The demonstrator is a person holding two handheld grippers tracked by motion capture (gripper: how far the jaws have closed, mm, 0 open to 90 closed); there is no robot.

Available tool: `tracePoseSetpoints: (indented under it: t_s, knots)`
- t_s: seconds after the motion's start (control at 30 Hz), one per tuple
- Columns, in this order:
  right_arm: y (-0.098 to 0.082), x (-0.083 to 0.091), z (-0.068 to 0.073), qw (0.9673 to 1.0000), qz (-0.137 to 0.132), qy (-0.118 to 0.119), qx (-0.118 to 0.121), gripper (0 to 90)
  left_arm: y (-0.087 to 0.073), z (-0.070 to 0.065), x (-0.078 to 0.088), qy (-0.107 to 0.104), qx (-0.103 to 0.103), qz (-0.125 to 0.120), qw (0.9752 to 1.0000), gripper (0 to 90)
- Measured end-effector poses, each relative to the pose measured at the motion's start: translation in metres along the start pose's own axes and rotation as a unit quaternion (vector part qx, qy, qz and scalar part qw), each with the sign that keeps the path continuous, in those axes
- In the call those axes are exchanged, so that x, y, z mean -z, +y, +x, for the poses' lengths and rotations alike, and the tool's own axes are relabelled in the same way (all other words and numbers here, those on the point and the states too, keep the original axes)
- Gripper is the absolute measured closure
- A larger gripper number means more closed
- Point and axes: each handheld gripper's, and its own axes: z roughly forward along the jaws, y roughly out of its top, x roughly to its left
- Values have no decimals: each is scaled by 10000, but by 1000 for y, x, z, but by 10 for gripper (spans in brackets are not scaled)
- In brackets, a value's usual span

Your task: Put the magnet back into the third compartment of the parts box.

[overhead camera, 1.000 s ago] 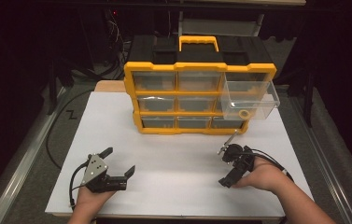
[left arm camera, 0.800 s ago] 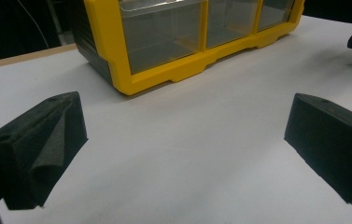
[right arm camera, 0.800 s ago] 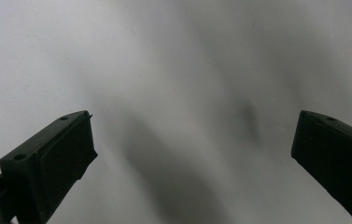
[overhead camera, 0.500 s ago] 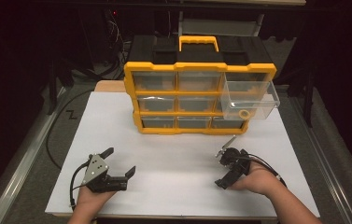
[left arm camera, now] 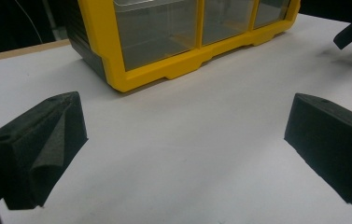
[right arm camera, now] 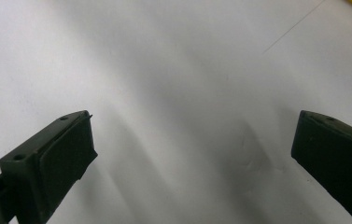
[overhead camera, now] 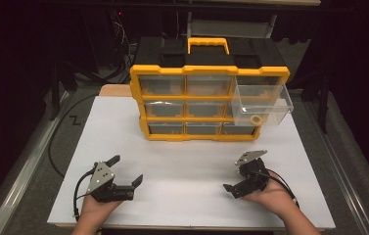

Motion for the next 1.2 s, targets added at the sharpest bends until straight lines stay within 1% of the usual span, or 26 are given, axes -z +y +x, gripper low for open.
tracePoseSetpoints:
  t_s: [0.07, 0.13, 0.17, 0.23, 0.27, 0.33, 0.37, 0.4, 0.43, 0.5, 0.57, 0.6, 0.63, 0.67, 0.7, 0.73, 0.77, 0.8, 0.83, 0.87, 0.97, 1.03, 1.07, 1.1, 1.17, 1.2]
  knots:
    - [-5, 2, 0, 9995, -284, -10, -99, 9, 0, 0, 0, 0, 16, -10, 10000, 2]
    - [-8, 5, -1, 9987, -490, -6, -165, 9, 0, 1, 0, 1, 39, -17, 10000, 2]
    - [-10, 8, -1, 9973, -693, -17, -225, 9, 0, 1, 0, -6, 47, -14, 10000, 2]
    - [-13, 11, -2, 9949, -960, 12, -318, 9, 0, 1, 0, -6, 70, -27, 10000, 2]
    - [-15, 13, -2, 9927, -1148, -2, -361, 9, 0, 1, 0, -4, 65, -22, 10000, 2]
    - [-18, 17, -2, 9890, -1405, -42, -463, 9, 0, 1, -1, -7, 65, -22, 10000, 2]
    - [-21, 19, -4, 9845, -1669, -52, -543, 9, 0, 1, -1, -7, 67, -22, 10000, 2]
    - [-22, 20, -5, 9817, -1807, -66, -595, 9, 0, 1, -1, -5, 75, -18, 10000, 2]
    - [-25, 23, -5, 9769, -2022, -100, -679, 9, 0, 1, -1, -5, 73, -13, 10000, 2]
    - [-28, 26, -6, 9708, -2282, -155, -721, 9, 0, 2, -1, -5, 87, -11, 10000, 2]
    - [-34, 29, -7, 9614, -2613, -202, -838, 9, 0, 2, -1, 0, 108, -12, 9999, 2]
    - [-35, 30, -7, 9589, -2688, -217, -885, 9, 0, 2, -1, -5, 125, 11, 9999, 2]
    - [-38, 31, -7, 9548, -2816, -244, -918, 8, 0, 2, -2, -3, 149, 6, 9999, 2]
    - [-41, 32, -7, 9522, -2889, -271, -952, 9, 0, 2, -2, -12, 150, 24, 9999, 2]
    - [-43, 32, -6, 9507, -2925, -294, -993, 9, 0, 2, -2, -18, 165, 30, 9999, 2]
    - [-48, 33, -6, 9471, -3019, -318, -1043, 9, 0, 1, -3, -24, 173, 50, 9998, 2]
    - [-53, 33, -5, 9447, -3079, -282, -1092, 9, 0, 1, -3, -26, 180, 66, 9998, 1]
    - [-55, 32, -5, 9434, -3105, -291, -1124, 9, 0, 1, -3, -23, 191, 80, 9998, 1]
    - [-56, 32, -4, 9434, -3103, -319, -1127, 8, 0, 1, -4, -20, 210, 101, 9997, 1]
    - [-57, 31, -4, 9455, -3047, -368, -1090, 8, 0, 1, -4, -12, 215, 117, 9997, 1]
    - [-56, 28, -5, 9462, -3013, -433, -1102, 8, 0, 1, -4, 32, 225, 151, 9996, 1]
    - [-56, 28, -4, 9472, -2989, -482, -1059, 9, 0, 1, -4, 55, 237, 156, 9996, 1]
    - [-55, 27, -4, 9484, -2960, -508, -1013, 8, 0, 1, -4, 54, 243, 159, 9996, 1]
    - [-55, 27, -3, 9486, -2952, -531, -1006, 9, -1, 1, -4, 50, 243, 177, 9995, 1]
    - [-56, 25, -4, 9503, -2906, -579, -954, 8, -1, 0, -5, 71, 155, 247, 9995, 1]
    - [-57, 25, -4, 9504, -2896, -594, -969, 9, -1, 0, -6, 74, 127, 267, 9995, 1]
